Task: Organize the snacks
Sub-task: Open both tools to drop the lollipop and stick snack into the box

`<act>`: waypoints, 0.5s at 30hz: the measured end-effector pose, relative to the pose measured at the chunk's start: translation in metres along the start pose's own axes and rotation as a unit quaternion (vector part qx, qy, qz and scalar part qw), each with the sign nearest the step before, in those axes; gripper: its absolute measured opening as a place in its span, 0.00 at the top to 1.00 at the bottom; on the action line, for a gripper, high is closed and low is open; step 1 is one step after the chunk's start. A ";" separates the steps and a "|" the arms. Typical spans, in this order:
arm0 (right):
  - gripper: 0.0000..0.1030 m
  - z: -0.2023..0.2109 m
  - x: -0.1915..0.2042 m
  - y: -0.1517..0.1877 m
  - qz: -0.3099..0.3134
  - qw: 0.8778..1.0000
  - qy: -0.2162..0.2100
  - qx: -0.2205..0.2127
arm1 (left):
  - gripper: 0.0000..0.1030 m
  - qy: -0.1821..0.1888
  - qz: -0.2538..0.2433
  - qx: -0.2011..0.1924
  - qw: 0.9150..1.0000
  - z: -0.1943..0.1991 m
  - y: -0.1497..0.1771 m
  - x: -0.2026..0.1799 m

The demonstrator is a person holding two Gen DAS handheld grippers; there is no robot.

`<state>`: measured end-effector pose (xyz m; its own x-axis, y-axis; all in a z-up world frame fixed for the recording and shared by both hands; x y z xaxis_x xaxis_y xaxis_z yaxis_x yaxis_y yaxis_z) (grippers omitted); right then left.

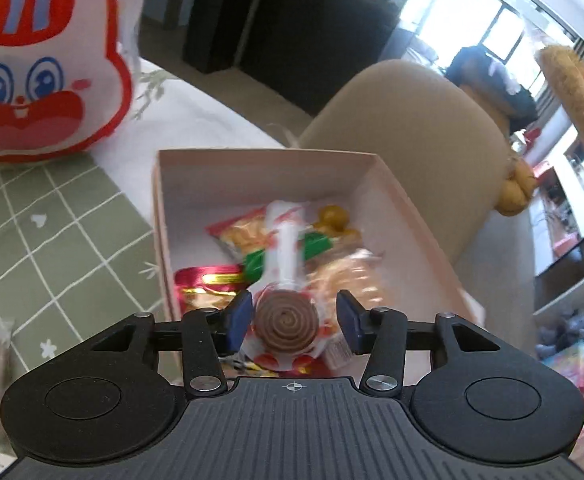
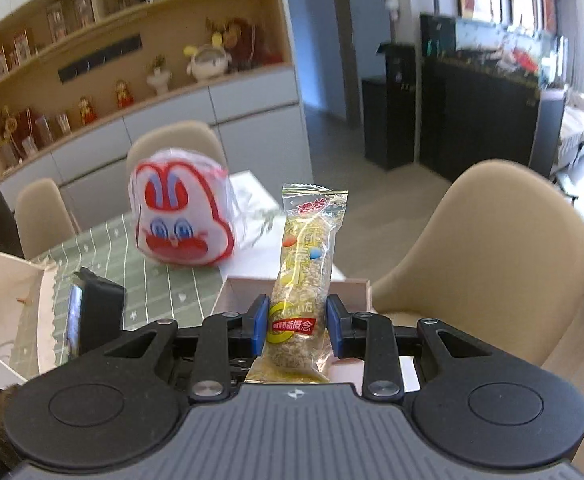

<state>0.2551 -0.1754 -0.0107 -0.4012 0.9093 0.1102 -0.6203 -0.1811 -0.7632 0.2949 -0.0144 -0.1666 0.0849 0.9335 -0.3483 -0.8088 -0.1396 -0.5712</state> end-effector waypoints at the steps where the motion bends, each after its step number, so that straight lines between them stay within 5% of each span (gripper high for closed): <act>1: 0.71 -0.008 0.002 0.005 0.000 1.000 -0.003 0.008 | 0.50 0.001 0.001 -0.010 1.000 0.004 0.001 0.000; 6: 0.71 -0.050 0.006 0.027 -0.004 0.998 -0.008 0.055 | 0.50 0.014 0.020 -0.063 0.998 0.060 0.007 0.009; 11: 0.71 -0.095 0.017 0.047 -0.006 0.996 -0.016 0.086 | 0.50 0.016 0.045 -0.048 0.998 0.095 0.048 0.020; 13: 0.65 -0.103 0.020 0.050 0.003 0.997 -0.002 0.078 | 0.50 0.012 0.059 -0.040 0.997 0.110 0.068 0.032; 15: 0.49 -0.107 0.022 0.051 0.010 0.997 0.007 0.071 | 0.50 -0.011 0.065 -0.043 0.997 0.123 0.089 0.047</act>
<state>0.2866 -0.1253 -0.1151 -0.4050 0.9102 0.0867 -0.7025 -0.2490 -0.6667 0.1556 0.0581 -0.1427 -0.0318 0.9124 -0.4080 -0.7594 -0.2875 -0.5836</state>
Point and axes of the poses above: each gripper's, at about its wrist camera, not at the fingertips, and z roughly against the way its jaws point, x to its left, y to its underside, the point moved 6 cm from there along -z, roughly the way its jaws point, and after that the axes turned 4 degrees about z, right-handed, at the moved point
